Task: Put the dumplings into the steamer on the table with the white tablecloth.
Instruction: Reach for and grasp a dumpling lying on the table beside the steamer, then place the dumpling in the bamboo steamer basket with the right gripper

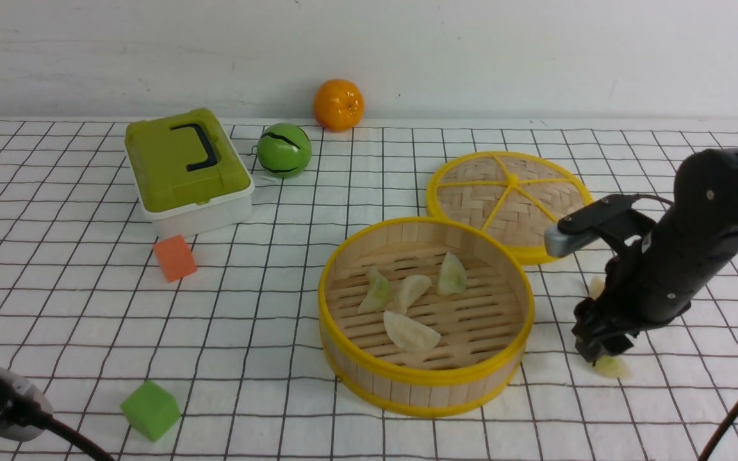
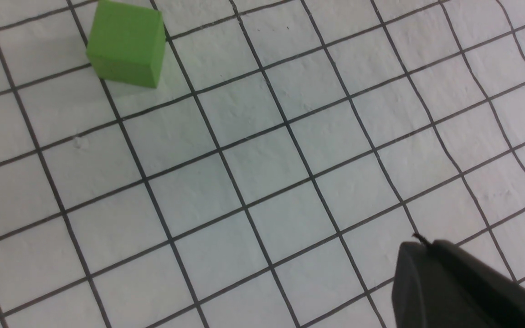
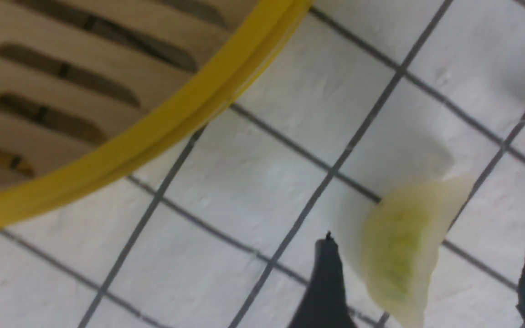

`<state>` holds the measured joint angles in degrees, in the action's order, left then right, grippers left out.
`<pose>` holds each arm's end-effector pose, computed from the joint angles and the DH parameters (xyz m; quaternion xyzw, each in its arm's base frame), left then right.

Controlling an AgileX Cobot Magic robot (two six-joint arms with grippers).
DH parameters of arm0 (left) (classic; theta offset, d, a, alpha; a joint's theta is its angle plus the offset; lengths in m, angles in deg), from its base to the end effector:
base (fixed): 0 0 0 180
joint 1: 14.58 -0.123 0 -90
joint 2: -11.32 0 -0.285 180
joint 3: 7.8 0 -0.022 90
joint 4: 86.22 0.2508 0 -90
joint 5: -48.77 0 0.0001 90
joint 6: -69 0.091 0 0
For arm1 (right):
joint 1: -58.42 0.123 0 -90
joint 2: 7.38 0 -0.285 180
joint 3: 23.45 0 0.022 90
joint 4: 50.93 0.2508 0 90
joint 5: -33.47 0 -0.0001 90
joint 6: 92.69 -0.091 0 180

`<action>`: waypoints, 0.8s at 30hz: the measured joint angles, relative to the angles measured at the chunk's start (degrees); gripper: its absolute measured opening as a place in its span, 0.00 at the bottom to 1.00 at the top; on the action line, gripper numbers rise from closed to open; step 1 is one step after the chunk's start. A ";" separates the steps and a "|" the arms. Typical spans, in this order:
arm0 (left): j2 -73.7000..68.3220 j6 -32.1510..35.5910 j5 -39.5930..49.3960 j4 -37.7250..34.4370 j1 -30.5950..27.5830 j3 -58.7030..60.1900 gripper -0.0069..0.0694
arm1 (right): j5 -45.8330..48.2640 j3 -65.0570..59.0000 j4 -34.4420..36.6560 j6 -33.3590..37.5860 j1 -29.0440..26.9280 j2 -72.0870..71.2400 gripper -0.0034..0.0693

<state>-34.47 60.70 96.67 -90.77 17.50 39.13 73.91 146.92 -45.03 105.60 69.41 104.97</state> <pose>0.0908 -0.0632 0.2672 0.1790 0.9237 -0.1506 0.3033 0.3526 0.0747 0.1859 -0.2169 0.9634 0.0292 0.1548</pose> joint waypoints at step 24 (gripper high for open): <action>0.00 -0.05 0.76 -0.20 0.00 0.00 0.09 | 15.84 17.21 3.03 -4.27 10.11 -3.33 0.33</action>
<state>-34.47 60.64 97.43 -90.97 17.50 39.13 89.76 164.13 -41.99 101.33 79.52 101.64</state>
